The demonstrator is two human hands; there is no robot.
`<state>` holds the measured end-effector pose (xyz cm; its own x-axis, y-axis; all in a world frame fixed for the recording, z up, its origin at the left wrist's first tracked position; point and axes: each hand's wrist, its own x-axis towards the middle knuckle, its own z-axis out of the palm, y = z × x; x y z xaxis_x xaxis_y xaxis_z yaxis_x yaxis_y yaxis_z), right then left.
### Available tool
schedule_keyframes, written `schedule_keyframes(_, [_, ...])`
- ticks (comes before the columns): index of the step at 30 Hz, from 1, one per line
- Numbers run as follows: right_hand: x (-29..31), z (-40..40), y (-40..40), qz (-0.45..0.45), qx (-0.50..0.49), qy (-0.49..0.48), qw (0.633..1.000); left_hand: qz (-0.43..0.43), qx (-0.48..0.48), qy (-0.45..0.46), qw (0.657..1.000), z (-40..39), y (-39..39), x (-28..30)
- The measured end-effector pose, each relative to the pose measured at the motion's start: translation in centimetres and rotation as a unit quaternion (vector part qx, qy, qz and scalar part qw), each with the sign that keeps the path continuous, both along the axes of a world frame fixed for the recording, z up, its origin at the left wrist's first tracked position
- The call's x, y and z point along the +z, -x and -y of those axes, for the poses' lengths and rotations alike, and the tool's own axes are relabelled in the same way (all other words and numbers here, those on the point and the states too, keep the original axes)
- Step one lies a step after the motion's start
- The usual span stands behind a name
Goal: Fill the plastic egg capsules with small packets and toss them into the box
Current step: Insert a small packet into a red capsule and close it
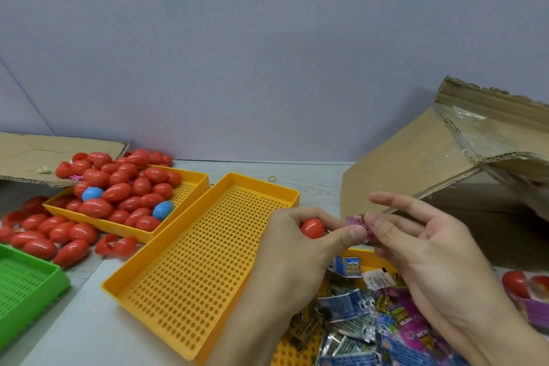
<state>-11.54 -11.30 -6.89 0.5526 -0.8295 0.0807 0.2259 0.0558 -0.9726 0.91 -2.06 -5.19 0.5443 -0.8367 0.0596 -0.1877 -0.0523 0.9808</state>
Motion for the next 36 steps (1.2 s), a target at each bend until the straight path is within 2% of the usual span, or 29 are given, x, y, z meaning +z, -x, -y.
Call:
schedule_keyframes(3, [0.17,-0.02,0.0,0.02,-0.007,-0.034,0.999,-0.004,0.038,0.035,0.999,-0.01,0.02,0.22])
schedule_keyframes(9, [0.56,-0.51,-0.17,0.009,0.016,-0.038,0.999,0.059,0.115,0.062,0.99,0.14,-0.07,0.07])
schedule_keyframes(17, [0.86,-0.29,-0.01,0.078,0.032,-0.1,0.991,0.142,0.059,0.042,0.987,0.24,0.37,-0.15])
schedule_keyframes(19, [0.97,-0.42,0.0,0.074,0.045,-0.096,0.992,0.128,0.068,0.048,0.988,0.3,0.36,-0.18])
schedule_keyframes(23, [0.91,-0.61,-0.12,0.031,0.063,-0.071,0.995,0.007,0.083,0.074,0.994,0.11,0.0,0.22])
schedule_keyframes(25, [0.83,-0.61,-0.08,0.016,0.07,-0.058,0.996,-0.021,0.074,0.076,0.994,-0.01,-0.05,0.31])
schedule_keyframes(30, [0.96,-0.76,-0.04,0.002,0.084,-0.027,0.996,-0.004,0.061,0.069,0.996,0.02,-0.08,0.13])
schedule_keyframes(36, [0.81,-0.66,0.09,-0.038,0.053,0.076,0.995,0.029,0.047,0.044,0.998,0.28,0.0,-0.24])
